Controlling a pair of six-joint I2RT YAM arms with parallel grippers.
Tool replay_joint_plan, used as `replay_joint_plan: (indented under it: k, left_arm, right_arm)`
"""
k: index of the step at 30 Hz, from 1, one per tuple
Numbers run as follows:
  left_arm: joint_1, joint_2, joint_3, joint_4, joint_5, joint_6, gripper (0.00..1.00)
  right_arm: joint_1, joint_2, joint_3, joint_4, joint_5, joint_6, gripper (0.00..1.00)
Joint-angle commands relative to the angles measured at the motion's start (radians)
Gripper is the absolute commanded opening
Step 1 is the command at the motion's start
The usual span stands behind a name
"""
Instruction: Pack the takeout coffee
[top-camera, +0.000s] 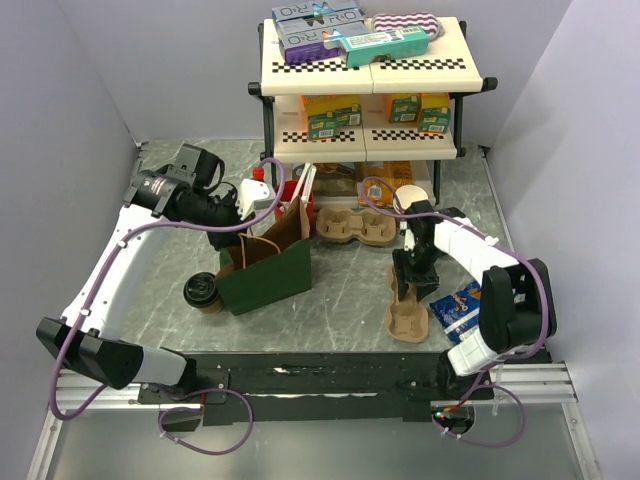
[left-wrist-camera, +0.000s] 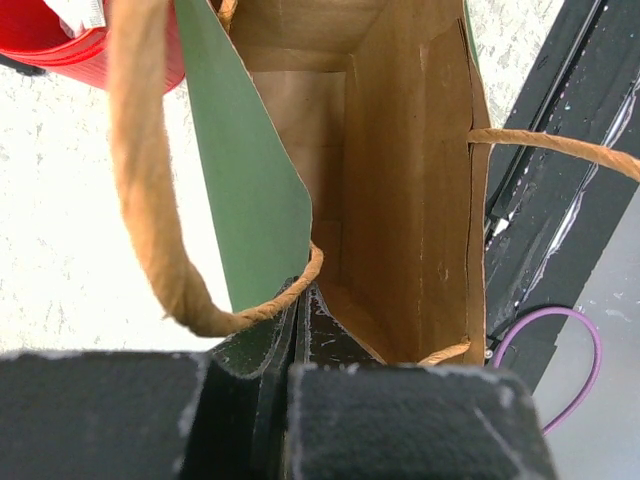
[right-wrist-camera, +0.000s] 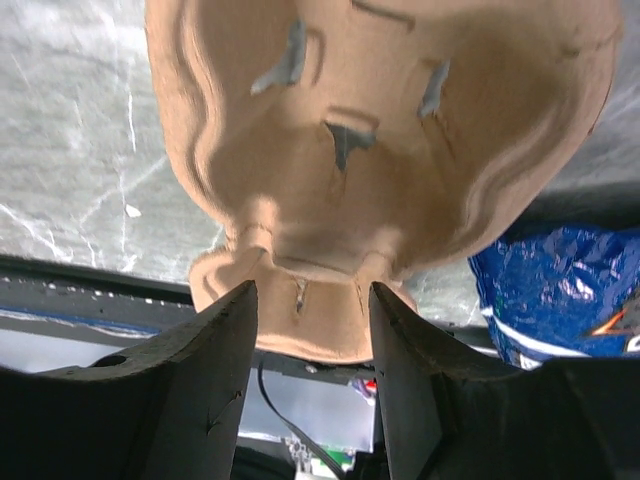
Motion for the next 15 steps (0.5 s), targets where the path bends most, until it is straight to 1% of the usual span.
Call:
replay_joint_plan:
  k: [1, 15]
  left_arm:
    - [-0.005, -0.003, -0.002, -0.014, 0.003, -0.017, 0.01]
    - [-0.005, -0.004, 0.002, -0.014, -0.003, -0.025, 0.01]
  right_arm:
    - [0.008, 0.025, 0.000, 0.047, 0.021, 0.040, 0.56]
    - [0.036, 0.067, -0.014, 0.078, 0.050, 0.050, 0.54]
